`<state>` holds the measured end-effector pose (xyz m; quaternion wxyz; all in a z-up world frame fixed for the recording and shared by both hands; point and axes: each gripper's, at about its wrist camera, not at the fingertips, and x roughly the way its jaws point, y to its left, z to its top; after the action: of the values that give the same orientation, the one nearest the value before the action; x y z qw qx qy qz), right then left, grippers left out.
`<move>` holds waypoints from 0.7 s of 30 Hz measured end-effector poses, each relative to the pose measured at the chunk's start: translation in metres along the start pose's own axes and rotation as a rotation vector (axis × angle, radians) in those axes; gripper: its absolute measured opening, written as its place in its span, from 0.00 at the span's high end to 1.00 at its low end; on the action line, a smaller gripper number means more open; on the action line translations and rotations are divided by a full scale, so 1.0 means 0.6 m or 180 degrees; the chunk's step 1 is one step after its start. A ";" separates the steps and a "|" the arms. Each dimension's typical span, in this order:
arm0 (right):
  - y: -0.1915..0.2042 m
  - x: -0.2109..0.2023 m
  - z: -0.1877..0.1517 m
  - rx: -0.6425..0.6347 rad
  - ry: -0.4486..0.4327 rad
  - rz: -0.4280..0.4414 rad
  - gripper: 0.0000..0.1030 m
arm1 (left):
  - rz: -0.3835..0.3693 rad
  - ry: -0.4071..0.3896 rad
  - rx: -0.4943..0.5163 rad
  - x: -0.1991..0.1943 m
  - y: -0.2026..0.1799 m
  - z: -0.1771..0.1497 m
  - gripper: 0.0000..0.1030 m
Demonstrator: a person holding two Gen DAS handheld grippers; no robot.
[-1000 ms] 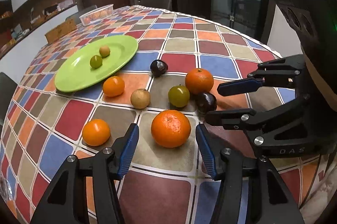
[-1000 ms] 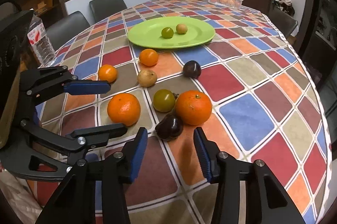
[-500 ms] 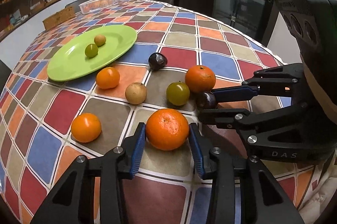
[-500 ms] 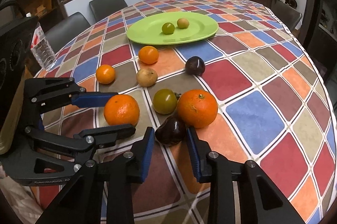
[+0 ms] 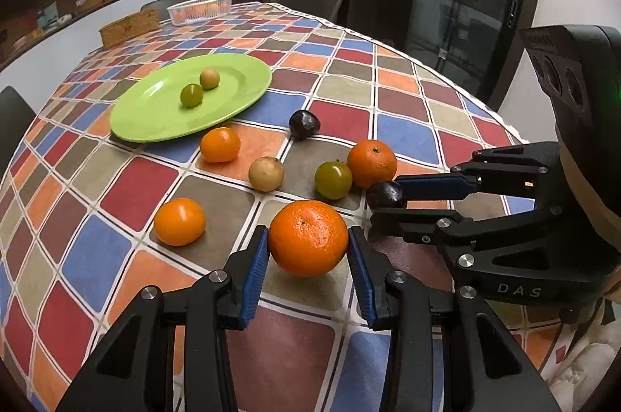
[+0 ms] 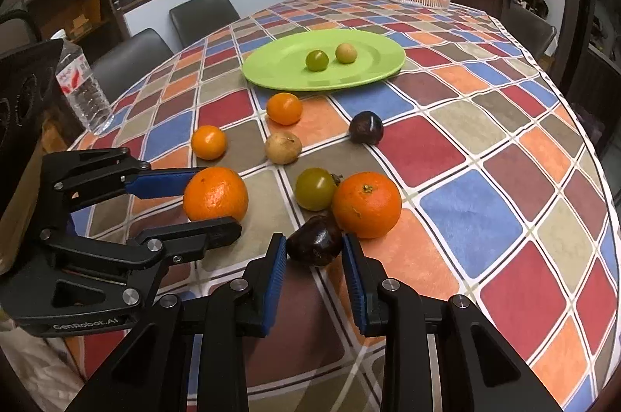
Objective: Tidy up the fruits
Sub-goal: 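Grasp and lift the mandarin with the left gripper while the right gripper lifts the plum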
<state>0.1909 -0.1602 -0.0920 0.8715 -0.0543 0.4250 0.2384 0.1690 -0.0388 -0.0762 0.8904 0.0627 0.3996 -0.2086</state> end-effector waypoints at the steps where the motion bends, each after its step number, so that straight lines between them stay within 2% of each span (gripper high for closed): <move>1: 0.001 -0.003 0.000 0.0002 -0.0011 0.0004 0.70 | 0.0011 -0.0009 -0.0012 -0.003 0.000 0.000 0.61; 16: 0.022 -0.043 0.014 -0.0015 -0.0223 0.0028 0.70 | 0.0124 -0.0240 -0.0204 -0.057 0.010 0.008 0.61; 21: 0.024 -0.058 0.031 0.0015 -0.0359 0.0028 0.70 | 0.0231 -0.0333 -0.0204 -0.072 0.016 0.020 0.61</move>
<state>0.1793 -0.1550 -0.0521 0.8932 -0.0368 0.3760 0.2439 0.1558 -0.0194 -0.0367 0.9186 0.0376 0.3565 -0.1664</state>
